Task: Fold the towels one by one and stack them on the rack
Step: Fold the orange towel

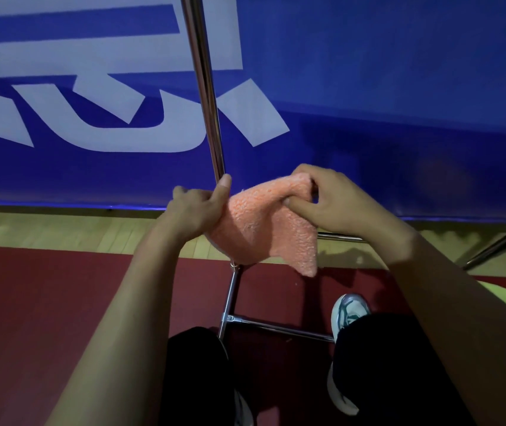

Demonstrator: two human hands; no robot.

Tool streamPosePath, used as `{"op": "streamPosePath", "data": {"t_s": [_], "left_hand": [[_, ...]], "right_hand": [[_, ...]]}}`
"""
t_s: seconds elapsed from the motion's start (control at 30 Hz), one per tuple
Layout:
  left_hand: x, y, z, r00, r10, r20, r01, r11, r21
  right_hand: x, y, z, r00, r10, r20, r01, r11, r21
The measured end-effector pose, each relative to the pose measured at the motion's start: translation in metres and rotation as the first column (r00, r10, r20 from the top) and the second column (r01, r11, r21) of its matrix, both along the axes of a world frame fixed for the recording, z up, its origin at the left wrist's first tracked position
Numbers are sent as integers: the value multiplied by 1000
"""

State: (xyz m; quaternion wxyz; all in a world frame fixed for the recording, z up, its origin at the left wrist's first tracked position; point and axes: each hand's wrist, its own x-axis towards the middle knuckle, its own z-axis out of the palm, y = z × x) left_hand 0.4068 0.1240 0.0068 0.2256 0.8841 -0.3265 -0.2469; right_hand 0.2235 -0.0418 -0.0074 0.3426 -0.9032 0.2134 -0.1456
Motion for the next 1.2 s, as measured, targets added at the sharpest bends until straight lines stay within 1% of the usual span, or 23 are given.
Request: {"op": "streamPosePath", "data": {"t_s": [0.03, 0.1, 0.13, 0.17, 0.2, 0.27, 0.33, 0.4, 0.43, 0.5, 0.57, 0.63, 0.67, 0.8, 0.9, 1.03, 1.1, 1.13, 1.2], "left_hand": [[-2, 1, 1, 995, -77, -59, 77, 997, -3], [-13, 2, 5, 946, -272, -174, 256, 960, -111], [-18, 0, 6, 915, -362, -177, 336, 928, -158], [-20, -3, 3, 899, -421, -126, 394, 899, -191], [-23, -7, 0, 895, -444, -43, 428, 882, -196], [-22, -11, -5, 903, -415, 111, 429, 883, -190], [-19, -11, -3, 914, -370, 169, 401, 888, -225], [-16, -7, 2, 933, -330, 144, 358, 897, -260], [-14, -4, 4, 944, -312, 111, 331, 903, -272], [-13, 1, 8, 959, -282, -8, 266, 914, -305], [-13, 4, 12, 959, -247, -135, 187, 917, -352], [-13, 5, 15, 946, -220, -237, 115, 914, -389], [-14, 5, 16, 936, -215, -278, 90, 911, -402], [-12, 4, 16, 902, -182, -392, -6, 902, -432], [-8, 3, 16, 880, -131, -457, -96, 892, -441], [-5, 3, 17, 844, -139, -518, -152, 864, -480], [-5, 2, 19, 792, -161, -589, -192, 850, -490], [-6, 1, 19, 743, -174, -646, -220, 848, -482], [-6, 0, 20, 609, -198, -768, -292, 844, -450]], "right_hand": [[2, 3, 0, 1000, 0, 17, 0, 1000, 13], [4, 9, 1, 1000, 2, 31, -4, 998, 60], [5, 11, 2, 1000, -4, 31, 1, 996, 91], [6, 12, 3, 999, -13, 30, 9, 993, 120], [6, 12, 3, 999, -23, 26, 19, 990, 140], [5, 11, 4, 999, -42, 6, 40, 986, 164], [3, 8, 6, 999, -30, -44, 39, 974, 222], [-2, 3, 6, 992, 18, -125, 16, 964, 264], [-6, 0, 6, 982, 43, -181, 5, 966, 257], [-12, -5, 4, 954, 79, -290, -19, 979, 203], [-15, -8, 2, 946, 65, -318, -27, 992, 120], [-15, -11, 2, 964, 32, -263, -8, 996, 89], [-16, -12, 2, 976, 20, -218, 3, 995, 102], [-18, -16, 10, 996, 10, -94, 12, 973, 231], [-20, -20, 11, 997, -45, -61, 58, 972, 228], [-20, -22, 10, 991, -130, -22, 131, 955, 268], [-17, -21, 10, 985, -173, 20, 161, 945, 284], [-15, -19, 10, 980, -193, 43, 171, 938, 302], [-10, -16, 10, 969, -227, 96, 178, 914, 364]]}}
